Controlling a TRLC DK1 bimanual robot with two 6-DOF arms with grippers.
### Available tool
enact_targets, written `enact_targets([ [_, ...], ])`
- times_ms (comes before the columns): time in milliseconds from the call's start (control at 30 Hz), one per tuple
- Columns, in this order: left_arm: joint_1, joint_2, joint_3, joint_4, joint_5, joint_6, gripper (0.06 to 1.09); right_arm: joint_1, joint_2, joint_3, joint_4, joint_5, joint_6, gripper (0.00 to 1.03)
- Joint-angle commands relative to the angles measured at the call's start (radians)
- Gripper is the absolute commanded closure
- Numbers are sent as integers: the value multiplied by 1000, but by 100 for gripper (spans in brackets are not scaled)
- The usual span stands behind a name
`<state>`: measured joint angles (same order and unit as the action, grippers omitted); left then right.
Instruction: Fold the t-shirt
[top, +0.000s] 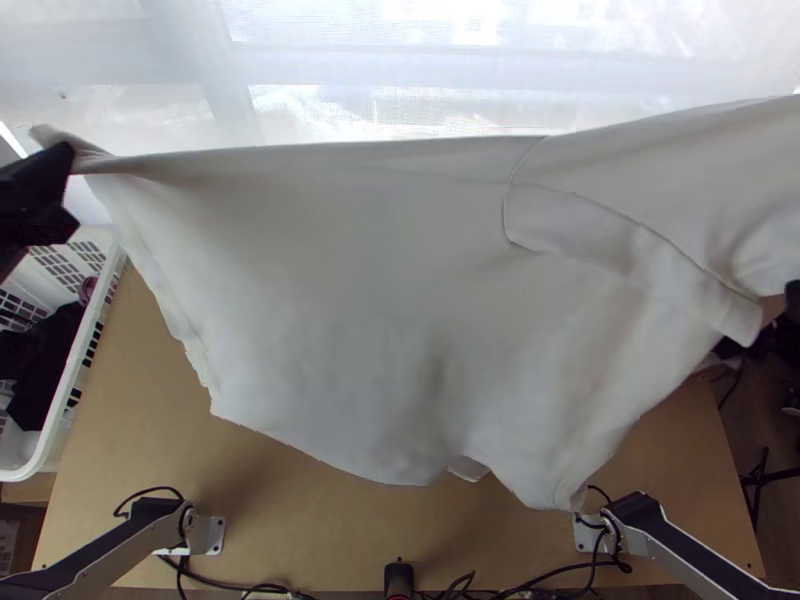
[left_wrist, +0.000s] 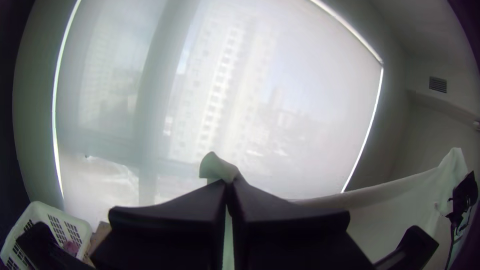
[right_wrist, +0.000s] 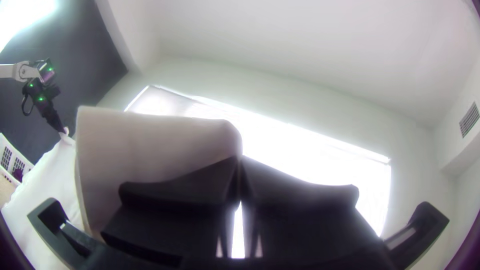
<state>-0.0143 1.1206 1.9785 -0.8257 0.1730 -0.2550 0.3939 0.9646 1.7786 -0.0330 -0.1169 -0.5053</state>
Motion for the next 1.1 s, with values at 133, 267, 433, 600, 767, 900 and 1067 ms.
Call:
enact_targets([
  [133,-44,67,-429,263,25,17,105,-70,72,-499,249,-3,114,100],
  [267,-36,154,-526,373,37,19,105,-128,210,-588,341,-20,146,100],
  [433,-29,294,-603,517,39,13,105,-161,434,-591,418,-21,162,100],
  [600,-27,438,-610,625,39,2,105,-165,635,-525,438,-21,160,100],
  [767,-21,585,-576,691,37,3,105,-165,807,-415,440,-20,159,100],
  [900,-21,694,-520,729,29,10,105,-167,921,-308,440,-20,159,100],
  [1067,-12,838,-380,731,14,17,105,-176,1042,-157,432,-7,160,100],
])
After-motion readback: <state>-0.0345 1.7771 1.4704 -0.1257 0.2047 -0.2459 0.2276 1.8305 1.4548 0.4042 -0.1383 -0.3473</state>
